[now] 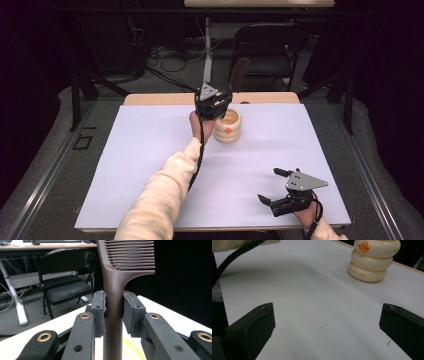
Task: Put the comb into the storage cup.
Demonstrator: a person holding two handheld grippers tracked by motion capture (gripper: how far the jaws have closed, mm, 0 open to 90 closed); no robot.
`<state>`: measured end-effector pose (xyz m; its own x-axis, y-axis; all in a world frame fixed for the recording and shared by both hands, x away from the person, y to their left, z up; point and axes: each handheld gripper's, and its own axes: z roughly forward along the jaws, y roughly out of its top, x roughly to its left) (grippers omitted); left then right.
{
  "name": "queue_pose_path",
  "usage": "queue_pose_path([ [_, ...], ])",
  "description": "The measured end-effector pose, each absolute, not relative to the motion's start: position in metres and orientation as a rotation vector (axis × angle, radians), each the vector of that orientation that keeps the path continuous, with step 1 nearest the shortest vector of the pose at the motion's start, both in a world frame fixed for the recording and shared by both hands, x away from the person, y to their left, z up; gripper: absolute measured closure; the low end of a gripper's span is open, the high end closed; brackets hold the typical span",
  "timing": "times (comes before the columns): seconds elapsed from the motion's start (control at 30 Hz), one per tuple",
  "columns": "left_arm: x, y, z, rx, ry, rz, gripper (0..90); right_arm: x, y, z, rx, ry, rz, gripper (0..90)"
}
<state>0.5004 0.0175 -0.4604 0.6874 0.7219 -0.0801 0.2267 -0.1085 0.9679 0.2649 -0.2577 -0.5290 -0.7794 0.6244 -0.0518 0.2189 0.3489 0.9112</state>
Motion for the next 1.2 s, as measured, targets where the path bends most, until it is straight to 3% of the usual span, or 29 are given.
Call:
queue_pose_path([
  [1.2, 0.509, 0.019, -0.490, 1.673, 0.826, 0.435, 72.5, 0.265, -0.258, -0.529, 0.735, 2.227, 1.410, 0.0],
])
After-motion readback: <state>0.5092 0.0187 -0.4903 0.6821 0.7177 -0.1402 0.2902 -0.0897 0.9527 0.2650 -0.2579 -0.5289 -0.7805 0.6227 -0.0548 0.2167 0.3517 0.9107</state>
